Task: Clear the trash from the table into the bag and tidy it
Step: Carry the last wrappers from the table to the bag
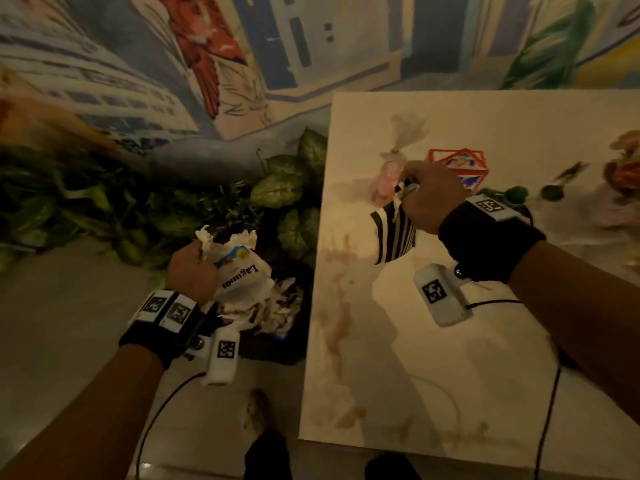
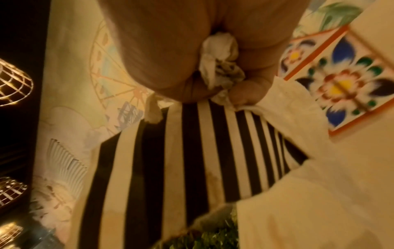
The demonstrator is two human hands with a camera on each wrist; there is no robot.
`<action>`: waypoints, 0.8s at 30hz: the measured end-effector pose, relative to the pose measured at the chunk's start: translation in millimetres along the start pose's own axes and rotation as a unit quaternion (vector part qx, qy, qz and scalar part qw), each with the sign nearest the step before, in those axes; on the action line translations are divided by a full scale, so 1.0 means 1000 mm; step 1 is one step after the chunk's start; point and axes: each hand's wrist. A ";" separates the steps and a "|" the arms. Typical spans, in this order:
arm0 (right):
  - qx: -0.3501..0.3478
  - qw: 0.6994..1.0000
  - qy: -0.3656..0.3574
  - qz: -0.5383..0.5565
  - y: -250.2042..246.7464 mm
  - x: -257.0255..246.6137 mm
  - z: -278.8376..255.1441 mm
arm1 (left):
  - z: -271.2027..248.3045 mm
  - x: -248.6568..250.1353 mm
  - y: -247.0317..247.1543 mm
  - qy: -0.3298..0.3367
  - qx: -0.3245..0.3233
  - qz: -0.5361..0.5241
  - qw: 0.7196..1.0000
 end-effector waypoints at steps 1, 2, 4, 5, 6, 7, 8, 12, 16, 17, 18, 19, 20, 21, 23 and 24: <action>-0.006 1.000 -0.009 0.004 0.012 -0.009 0.004 | 0.007 -0.011 -0.002 -0.003 0.002 -0.001 1.000; -0.014 1.000 -0.015 0.008 0.025 -0.018 0.006 | 0.014 -0.022 -0.003 -0.006 -0.001 -0.004 1.000; -0.023 0.999 -0.017 0.015 0.054 -0.036 0.010 | 0.028 -0.041 -0.008 -0.014 -0.012 -0.014 1.000; -0.024 1.000 -0.014 0.015 0.068 -0.046 0.011 | 0.039 -0.052 -0.009 -0.014 -0.021 -0.015 1.000; -0.024 1.000 -0.009 0.014 0.084 -0.057 0.013 | 0.051 -0.063 -0.009 -0.008 -0.033 -0.006 0.999; -0.027 1.000 -0.003 0.014 0.101 -0.066 0.015 | 0.063 -0.075 -0.008 -0.001 -0.048 0.010 0.999; -0.034 0.999 0.005 0.018 0.118 -0.076 0.018 | 0.075 -0.086 -0.006 0.003 -0.062 0.026 0.998; -0.076 0.994 0.072 0.033 0.190 -0.110 0.029 | 0.114 -0.125 0.002 0.021 -0.126 0.046 0.991; -0.098 0.982 0.152 0.055 0.252 -0.120 0.036 | 0.138 -0.147 0.019 0.044 -0.189 0.052 0.980; -0.099 0.978 0.173 0.064 0.265 -0.117 0.037 | 0.143 -0.151 0.027 0.051 -0.203 0.057 0.976; -0.098 0.974 0.194 0.072 0.277 -0.113 0.037 | 0.147 -0.156 0.036 0.056 -0.223 0.062 0.971; -0.092 0.969 0.214 0.082 0.287 -0.109 0.037 | 0.150 -0.159 0.044 0.060 -0.241 0.067 0.966; -0.082 0.964 0.234 0.098 0.298 -0.103 0.037 | 0.154 -0.163 0.053 0.063 -0.257 0.076 0.961; -0.068 0.957 0.255 0.118 0.308 -0.096 0.037 | 0.157 -0.166 0.062 0.065 -0.269 0.085 0.957; -0.042 0.940 0.299 0.160 0.330 -0.080 0.037 | 0.165 -0.172 0.082 0.064 -0.289 0.098 0.950; -0.033 0.929 0.324 0.178 0.341 -0.070 0.037 | 0.168 -0.174 0.091 0.058 -0.300 0.105 0.946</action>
Point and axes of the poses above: each hand's wrist, its own z-axis towards the middle knuckle, its own y-axis out of the palm, x = y × z, and after that the axes turned 10 degrees about z, right-handed
